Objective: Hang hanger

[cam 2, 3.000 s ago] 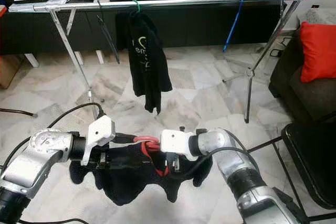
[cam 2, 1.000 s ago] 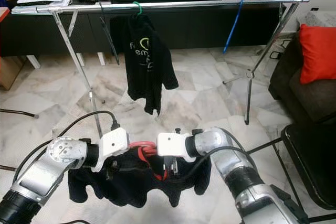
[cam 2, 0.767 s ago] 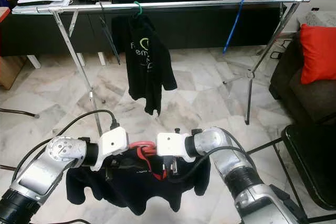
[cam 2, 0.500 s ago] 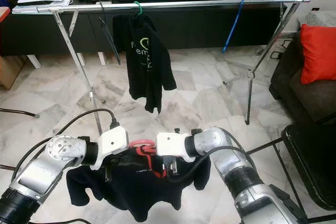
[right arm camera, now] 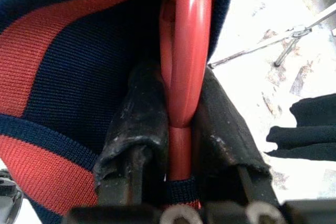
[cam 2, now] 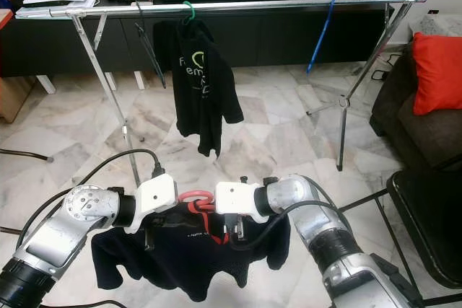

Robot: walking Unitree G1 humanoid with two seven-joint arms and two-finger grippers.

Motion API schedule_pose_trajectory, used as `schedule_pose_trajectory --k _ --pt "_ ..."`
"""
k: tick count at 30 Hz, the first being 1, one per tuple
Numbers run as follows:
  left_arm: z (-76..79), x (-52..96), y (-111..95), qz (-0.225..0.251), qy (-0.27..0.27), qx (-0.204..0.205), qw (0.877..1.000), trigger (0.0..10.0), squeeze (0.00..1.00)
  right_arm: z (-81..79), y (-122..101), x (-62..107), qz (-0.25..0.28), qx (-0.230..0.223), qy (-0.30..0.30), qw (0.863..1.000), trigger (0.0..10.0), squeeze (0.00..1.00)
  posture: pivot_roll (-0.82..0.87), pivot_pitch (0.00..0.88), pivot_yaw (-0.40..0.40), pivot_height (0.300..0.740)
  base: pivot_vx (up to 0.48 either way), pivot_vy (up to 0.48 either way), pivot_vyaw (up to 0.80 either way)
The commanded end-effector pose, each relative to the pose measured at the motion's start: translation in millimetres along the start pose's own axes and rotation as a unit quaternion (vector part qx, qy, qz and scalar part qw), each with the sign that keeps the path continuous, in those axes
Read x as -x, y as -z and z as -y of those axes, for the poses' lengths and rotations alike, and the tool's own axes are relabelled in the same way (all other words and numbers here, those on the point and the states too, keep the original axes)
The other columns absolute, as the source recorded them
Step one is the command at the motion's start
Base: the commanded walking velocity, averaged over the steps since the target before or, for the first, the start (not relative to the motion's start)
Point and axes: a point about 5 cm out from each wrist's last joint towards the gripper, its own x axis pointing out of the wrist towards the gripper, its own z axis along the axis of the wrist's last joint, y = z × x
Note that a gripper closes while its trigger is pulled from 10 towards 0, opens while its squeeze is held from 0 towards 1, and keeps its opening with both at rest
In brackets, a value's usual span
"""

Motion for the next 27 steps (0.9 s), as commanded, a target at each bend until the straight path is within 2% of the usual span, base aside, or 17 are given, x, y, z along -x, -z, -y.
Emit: schedule_pose_trajectory --k 1,12,14,18,25,26,27 --pt "7.4 -4.6 7 -0.009 0.019 0.016 1.0 0.0 0.0 15.7 -22 8.2 0.039 0.028 0.026 0.998 10.0 1.0 -0.02 0.191 -0.032 0.74 0.0 0.0 0.0" --pt "7.4 -3.9 8 -0.013 0.021 0.017 1.0 0.0 0.0 17.7 -21 11.8 0.028 0.037 0.023 0.999 10.0 1.0 -0.02 0.195 -0.036 0.74 0.0 0.0 0.0" --pt "7.5 -3.1 9 -0.014 0.021 0.017 1.0 0.0 0.0 18.3 -21 13.3 0.021 0.042 0.023 0.999 10.0 1.0 -0.02 0.195 -0.036 0.74 0.0 0.0 0.0" --pt "8.0 -0.5 15 -0.034 0.02 0.011 0.999 0.0 0.0 21.3 -12 20.5 -0.03 0.064 0.031 0.997 10.0 1.0 -0.02 0.195 -0.036 0.74 0.0 0.0 0.0" --pt "7.6 1.1 17 -0.039 0.019 0.01 0.999 0.0 0.0 24.3 -6 30.0 -0.046 0.062 0.046 0.996 10.0 1.0 -0.02 0.198 -0.037 0.74 0.0 0.0 0.0" --pt "7.5 1.0 17 -0.039 0.018 0.01 0.999 0.0 0.0 23.4 -5 29.9 -0.049 0.061 0.043 0.996 10.0 0.95 -0.02 0.198 -0.037 0.74 0.0 0.0 0.0" --pt "7.1 0.9 17 -0.039 0.017 0.009 0.999 0.0 0.0 22.0 -3 29.7 -0.054 0.062 0.039 0.996 10.0 0.7 -0.02 0.198 -0.037 0.74 0.0 0.0 0.0"
